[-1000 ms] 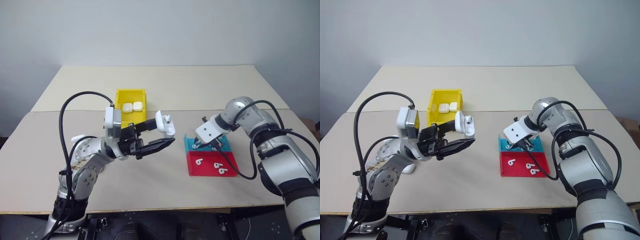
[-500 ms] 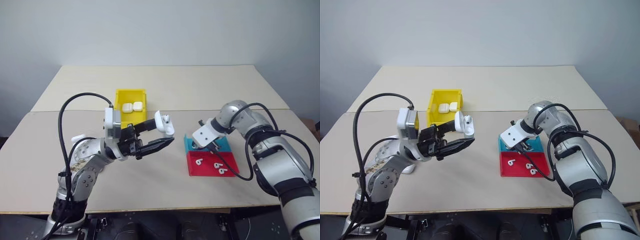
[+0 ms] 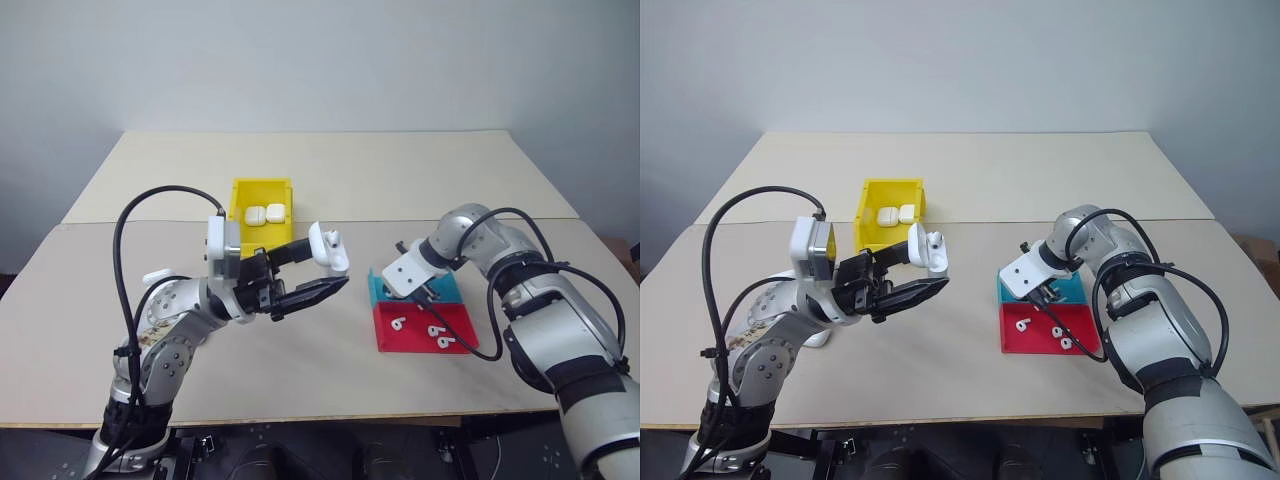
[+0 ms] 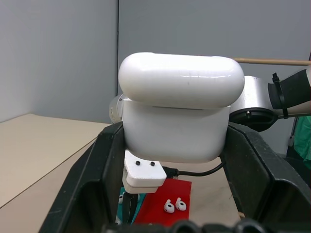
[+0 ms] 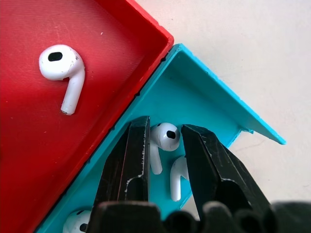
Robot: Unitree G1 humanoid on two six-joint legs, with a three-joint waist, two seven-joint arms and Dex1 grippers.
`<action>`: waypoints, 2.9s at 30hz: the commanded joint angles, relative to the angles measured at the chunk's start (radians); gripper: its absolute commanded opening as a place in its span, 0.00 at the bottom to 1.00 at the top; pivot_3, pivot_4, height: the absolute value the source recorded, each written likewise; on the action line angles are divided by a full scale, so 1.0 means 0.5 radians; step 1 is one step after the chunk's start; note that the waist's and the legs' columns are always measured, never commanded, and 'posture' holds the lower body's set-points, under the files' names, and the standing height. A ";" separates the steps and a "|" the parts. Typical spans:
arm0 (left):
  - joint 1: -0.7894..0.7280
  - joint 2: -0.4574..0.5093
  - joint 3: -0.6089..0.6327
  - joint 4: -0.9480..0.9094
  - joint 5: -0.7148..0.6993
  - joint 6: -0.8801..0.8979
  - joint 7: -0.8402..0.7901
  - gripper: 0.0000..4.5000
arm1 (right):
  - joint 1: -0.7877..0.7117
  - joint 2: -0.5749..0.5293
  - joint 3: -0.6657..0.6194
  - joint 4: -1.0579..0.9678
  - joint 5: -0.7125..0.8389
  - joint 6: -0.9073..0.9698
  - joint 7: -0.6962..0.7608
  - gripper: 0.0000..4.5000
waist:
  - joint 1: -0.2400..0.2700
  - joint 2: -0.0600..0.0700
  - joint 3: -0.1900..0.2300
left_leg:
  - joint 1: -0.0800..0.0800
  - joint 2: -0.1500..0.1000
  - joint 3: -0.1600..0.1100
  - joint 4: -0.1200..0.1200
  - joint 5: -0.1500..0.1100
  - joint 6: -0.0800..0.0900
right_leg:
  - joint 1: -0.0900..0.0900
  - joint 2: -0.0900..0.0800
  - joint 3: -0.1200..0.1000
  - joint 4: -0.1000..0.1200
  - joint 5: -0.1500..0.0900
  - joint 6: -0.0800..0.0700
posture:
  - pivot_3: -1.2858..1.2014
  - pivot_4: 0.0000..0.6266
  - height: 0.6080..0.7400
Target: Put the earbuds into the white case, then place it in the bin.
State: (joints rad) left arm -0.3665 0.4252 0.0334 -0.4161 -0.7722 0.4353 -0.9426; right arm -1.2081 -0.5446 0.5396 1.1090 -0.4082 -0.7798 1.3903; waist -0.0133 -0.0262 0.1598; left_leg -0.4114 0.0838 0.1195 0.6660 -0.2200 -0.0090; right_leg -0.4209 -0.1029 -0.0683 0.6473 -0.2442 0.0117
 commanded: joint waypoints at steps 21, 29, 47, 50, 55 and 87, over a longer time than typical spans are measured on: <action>0.023 0.004 0.028 -0.089 -0.038 -0.039 0.024 0.61 | -0.058 -0.026 0.020 0.051 -0.111 -0.104 -0.131 0.57 | 0.000 0.000 0.000 | 0.002 0.000 0.000 0.000 0.000 0.000 | 0.002 0.000 0.000 0.000 0.000 0.000 | 0.52 0.24 1.00; 0.034 0.017 0.034 -0.107 -0.049 -0.036 0.034 0.61 | -0.069 -0.018 0.010 0.078 -0.120 -0.129 -0.127 0.57 | 0.000 0.000 0.000 | 0.002 0.000 0.000 0.000 0.000 0.000 | 0.002 0.000 0.000 0.000 0.000 0.000 | 0.52 0.24 1.00; 0.027 0.030 0.029 -0.101 -0.063 -0.030 0.033 0.61 | 0.030 -0.003 -0.129 0.000 0.101 0.022 0.053 0.01 | 0.000 0.000 0.000 | 0.004 0.000 0.000 -0.001 0.000 -0.001 | 0.003 0.000 0.001 0.000 0.000 0.000 | 0.52 0.24 1.00; 0.023 0.035 0.031 -0.092 -0.068 -0.027 0.026 0.61 | 0.035 -0.028 -0.213 -0.072 0.232 0.129 0.161 0.01 | -0.001 0.000 0.000 | 0.003 0.000 0.000 -0.002 0.000 -0.001 | 0.002 0.000 0.001 0.000 0.000 0.000 | 0.52 0.24 1.00; -0.012 0.044 0.032 -0.045 -0.067 -0.026 0.000 0.61 | 0.011 -0.072 -0.342 -0.156 0.368 0.333 0.214 0.01 | 0.000 0.000 0.000 | 0.003 0.000 0.000 -0.002 0.000 -0.001 | 0.001 0.000 0.000 0.000 0.000 0.000 | 0.52 0.24 1.00; -0.039 0.026 0.065 0.074 -0.020 -0.088 -0.078 0.61 | 0.094 -0.270 -0.159 -0.060 -0.047 0.468 -0.098 0.46 | -0.002 0.002 0.001 | 0.002 0.000 0.002 -0.003 0.001 -0.002 | -0.001 0.000 0.002 -0.001 0.000 0.000 | 0.52 0.24 1.00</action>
State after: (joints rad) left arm -0.3823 0.4351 0.0476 -0.3381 -0.7745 0.4130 -0.9877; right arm -1.1468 -0.6752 0.4605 1.0744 -0.4256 -0.5419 1.3473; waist -0.0143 -0.0253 0.1603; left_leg -0.4104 0.0837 0.1207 0.6644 -0.2194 -0.0099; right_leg -0.4212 -0.1027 -0.0675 0.6471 -0.2442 0.0116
